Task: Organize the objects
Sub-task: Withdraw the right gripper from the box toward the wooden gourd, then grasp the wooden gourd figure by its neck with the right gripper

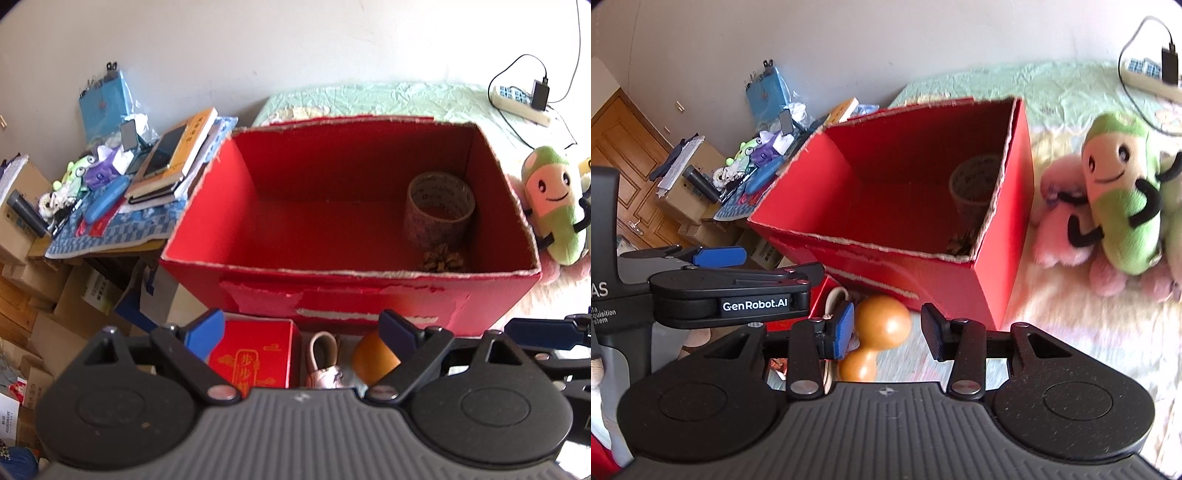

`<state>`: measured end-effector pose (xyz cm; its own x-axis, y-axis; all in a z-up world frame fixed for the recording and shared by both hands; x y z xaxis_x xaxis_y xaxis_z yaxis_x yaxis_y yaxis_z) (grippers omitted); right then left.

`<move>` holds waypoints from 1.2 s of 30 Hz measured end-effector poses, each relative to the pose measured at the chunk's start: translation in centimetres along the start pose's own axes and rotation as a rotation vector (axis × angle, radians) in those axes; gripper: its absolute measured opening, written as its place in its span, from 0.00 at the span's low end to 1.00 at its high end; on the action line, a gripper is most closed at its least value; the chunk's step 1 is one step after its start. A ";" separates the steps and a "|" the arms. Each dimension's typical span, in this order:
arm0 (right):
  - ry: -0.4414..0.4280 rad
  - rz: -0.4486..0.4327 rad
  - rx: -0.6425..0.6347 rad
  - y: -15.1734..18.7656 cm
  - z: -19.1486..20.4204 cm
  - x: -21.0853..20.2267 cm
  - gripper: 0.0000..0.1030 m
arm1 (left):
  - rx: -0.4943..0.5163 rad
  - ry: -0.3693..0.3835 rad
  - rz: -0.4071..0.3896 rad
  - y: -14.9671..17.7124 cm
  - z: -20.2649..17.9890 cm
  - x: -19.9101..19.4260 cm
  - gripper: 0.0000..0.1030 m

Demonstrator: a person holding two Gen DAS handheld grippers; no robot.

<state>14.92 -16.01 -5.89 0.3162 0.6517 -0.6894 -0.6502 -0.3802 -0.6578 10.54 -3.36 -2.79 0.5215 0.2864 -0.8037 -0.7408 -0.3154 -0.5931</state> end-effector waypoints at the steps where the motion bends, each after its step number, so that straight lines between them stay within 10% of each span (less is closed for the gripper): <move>1: -0.005 0.007 0.011 0.1 -0.1 0.2 0.43 | 0.001 0.004 0.009 0.2 0.1 0.3 0.89; 18: -0.064 0.138 0.161 2.4 -1.0 3.2 0.43 | 0.060 0.209 0.101 4.1 0.8 2.3 0.87; 29: -0.130 0.215 0.211 2.9 -0.8 5.1 0.43 | 0.170 0.444 0.165 7.2 -2.9 1.3 0.63; 36: -0.156 0.240 0.222 3.2 -0.1 5.8 0.43 | 0.188 0.442 0.243 8.7 -3.9 3.6 0.53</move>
<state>14.79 -13.51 -12.04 0.0384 0.6601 -0.7502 -0.8325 -0.3941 -0.3894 7.62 -8.56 -10.98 0.4241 -0.1956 -0.8842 -0.9042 -0.1462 -0.4013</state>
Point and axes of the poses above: each gripper's, at about its wrist camera, not at the fingertips, and x roughly the way its jaws point, z to its left, y to its underside, the point moved 10 cm from there along x, roughly the way its jaws point, and after that the axes turned 15 degrees about -x, right-handed, at the moved point
